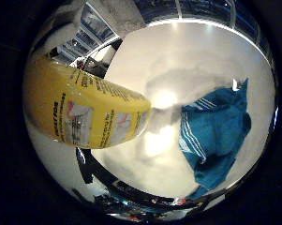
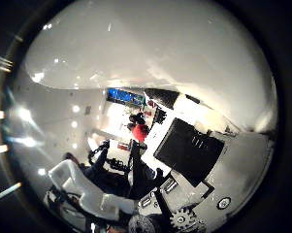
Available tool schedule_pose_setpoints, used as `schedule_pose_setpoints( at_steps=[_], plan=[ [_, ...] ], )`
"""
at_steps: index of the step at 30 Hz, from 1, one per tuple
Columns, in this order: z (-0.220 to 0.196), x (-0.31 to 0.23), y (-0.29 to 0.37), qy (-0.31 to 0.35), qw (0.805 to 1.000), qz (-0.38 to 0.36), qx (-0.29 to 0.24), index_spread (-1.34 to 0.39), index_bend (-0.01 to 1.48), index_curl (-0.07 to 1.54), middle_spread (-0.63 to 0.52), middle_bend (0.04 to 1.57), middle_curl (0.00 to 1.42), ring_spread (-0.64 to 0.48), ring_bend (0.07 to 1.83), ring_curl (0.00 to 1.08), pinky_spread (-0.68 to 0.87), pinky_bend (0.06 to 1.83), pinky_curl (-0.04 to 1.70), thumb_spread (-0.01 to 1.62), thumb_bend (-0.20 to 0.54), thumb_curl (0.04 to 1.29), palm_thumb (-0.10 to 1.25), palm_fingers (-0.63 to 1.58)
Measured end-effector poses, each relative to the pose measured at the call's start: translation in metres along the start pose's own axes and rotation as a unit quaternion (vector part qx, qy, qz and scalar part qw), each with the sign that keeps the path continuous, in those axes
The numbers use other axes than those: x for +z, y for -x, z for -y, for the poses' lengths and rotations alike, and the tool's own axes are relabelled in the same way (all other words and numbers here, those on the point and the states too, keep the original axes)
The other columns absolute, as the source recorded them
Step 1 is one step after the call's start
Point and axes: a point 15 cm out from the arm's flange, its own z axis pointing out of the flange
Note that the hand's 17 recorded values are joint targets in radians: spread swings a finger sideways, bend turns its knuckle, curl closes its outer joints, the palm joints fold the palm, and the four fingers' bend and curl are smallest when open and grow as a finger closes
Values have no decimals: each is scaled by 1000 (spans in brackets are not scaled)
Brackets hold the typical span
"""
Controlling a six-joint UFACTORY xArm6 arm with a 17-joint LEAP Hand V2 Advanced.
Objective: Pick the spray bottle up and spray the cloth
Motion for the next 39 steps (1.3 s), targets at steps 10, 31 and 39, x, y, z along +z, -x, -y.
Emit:
schedule_pose_setpoints(
  at_steps=[10,31,39],
  plan=[
    [-7,51,-5,16,998,55,16,-228,1124,896,-103,1422,696,-231,1335,847,-162,996,1498,1078,-11,661,999,1131],
    [-40,84,-21,88,995,44,-11,-311,544,775,-115,1020,548,-178,1155,624,-386,849,1008,991,-31,575,823,680],
    [-62,84,-22,137,989,38,-34,-471,373,567,-96,604,387,-139,839,438,-34,584,865,1024,-29,503,771,58]
  ],
)
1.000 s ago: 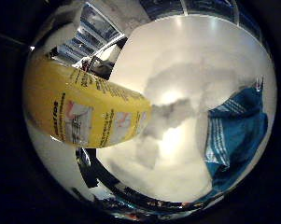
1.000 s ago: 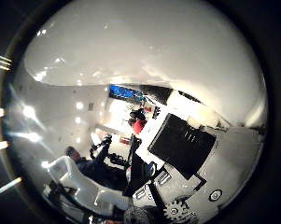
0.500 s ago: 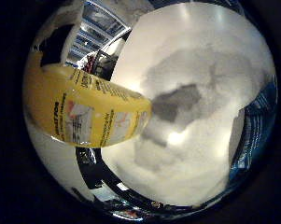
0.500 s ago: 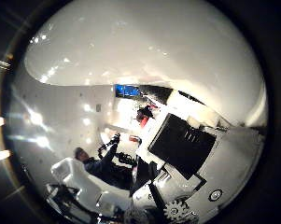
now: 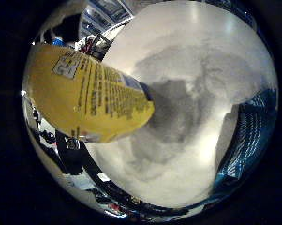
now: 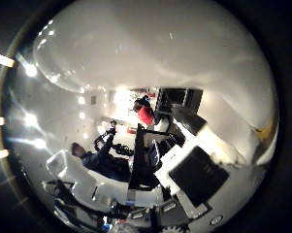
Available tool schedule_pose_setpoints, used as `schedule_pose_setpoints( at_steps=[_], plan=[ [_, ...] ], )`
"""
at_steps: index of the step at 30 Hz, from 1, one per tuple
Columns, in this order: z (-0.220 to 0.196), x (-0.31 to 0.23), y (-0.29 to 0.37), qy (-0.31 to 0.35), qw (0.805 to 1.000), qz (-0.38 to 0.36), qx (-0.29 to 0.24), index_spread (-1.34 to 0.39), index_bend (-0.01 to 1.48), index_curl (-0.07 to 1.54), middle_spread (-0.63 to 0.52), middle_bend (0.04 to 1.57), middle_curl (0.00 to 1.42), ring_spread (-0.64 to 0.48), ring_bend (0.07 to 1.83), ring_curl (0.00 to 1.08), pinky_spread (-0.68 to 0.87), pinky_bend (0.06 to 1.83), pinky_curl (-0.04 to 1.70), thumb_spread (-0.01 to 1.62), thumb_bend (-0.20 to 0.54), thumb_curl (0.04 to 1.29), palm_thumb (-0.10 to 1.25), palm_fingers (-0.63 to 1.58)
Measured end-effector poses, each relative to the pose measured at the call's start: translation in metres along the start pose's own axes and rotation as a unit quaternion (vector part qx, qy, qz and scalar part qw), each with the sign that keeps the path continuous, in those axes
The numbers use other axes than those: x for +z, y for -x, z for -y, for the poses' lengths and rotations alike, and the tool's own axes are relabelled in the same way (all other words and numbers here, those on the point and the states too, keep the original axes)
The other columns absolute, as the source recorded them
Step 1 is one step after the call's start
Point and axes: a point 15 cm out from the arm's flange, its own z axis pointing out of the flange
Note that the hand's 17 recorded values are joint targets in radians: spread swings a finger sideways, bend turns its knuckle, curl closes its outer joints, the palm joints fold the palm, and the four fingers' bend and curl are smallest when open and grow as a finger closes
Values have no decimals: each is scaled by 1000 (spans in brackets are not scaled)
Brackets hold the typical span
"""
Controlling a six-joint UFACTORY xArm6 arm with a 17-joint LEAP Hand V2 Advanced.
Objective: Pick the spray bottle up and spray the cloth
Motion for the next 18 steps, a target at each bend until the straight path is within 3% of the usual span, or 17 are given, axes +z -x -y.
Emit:
schedule_pose_setpoints(
  at_steps=[6,18],
  plan=[
    [-8,-8,4,24,1000,-4,-11,-466,188,437,-49,376,316,-54,563,318,255,473,700,1015,-30,450,732,-56],
    [-3,-98,-28,-6,999,-51,-13,-461,162,328,-30,235,303,-13,423,260,359,402,516,1000,-26,389,711,28]
  ],
)
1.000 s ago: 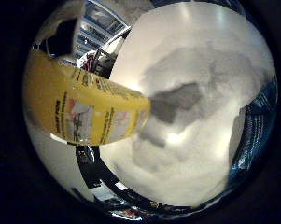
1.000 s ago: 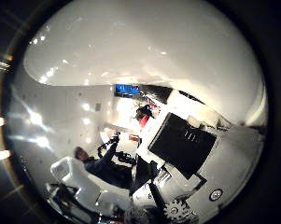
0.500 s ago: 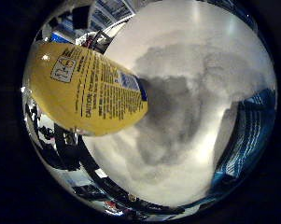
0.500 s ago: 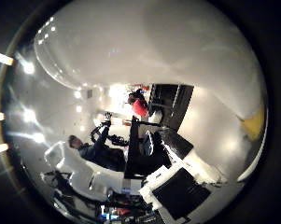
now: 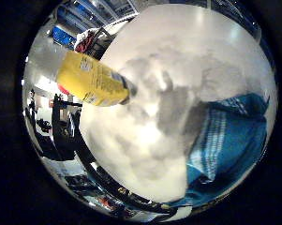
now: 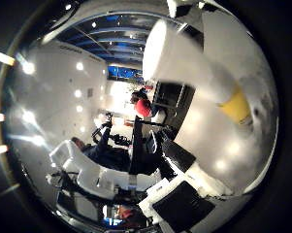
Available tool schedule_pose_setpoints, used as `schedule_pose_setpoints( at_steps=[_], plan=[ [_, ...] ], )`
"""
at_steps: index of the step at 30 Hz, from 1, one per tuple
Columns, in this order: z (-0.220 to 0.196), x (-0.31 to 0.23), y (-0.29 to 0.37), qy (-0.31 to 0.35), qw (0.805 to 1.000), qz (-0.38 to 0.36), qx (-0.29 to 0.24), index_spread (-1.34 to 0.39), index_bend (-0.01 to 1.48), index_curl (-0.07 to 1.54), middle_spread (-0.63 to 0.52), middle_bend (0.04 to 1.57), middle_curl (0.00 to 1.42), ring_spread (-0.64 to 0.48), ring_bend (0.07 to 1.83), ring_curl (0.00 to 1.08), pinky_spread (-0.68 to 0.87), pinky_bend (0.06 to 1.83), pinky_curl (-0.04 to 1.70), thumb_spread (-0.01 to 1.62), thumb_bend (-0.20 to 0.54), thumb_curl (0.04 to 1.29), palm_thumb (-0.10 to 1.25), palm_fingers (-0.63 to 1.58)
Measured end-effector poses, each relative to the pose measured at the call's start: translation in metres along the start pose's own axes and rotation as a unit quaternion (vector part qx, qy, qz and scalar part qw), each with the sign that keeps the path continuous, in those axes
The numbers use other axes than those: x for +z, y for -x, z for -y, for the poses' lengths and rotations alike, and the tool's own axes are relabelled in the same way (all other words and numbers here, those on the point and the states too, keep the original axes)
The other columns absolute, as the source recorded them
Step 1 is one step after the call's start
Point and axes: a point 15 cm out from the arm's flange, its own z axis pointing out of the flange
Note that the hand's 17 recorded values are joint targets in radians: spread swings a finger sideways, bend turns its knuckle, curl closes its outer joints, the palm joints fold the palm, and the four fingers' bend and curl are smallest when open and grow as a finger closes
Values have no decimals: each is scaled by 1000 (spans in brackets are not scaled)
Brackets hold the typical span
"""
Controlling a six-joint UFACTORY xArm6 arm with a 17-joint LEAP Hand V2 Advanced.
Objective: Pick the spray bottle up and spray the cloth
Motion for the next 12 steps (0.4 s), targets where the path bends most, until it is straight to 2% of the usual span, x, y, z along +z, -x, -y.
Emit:
schedule_pose_setpoints(
  at_steps=[12],
  plan=[
    [-49,-101,-45,-2,997,-72,17,-455,185,314,-26,185,307,16,326,240,373,336,402,1004,-25,362,712,105]
  ],
)
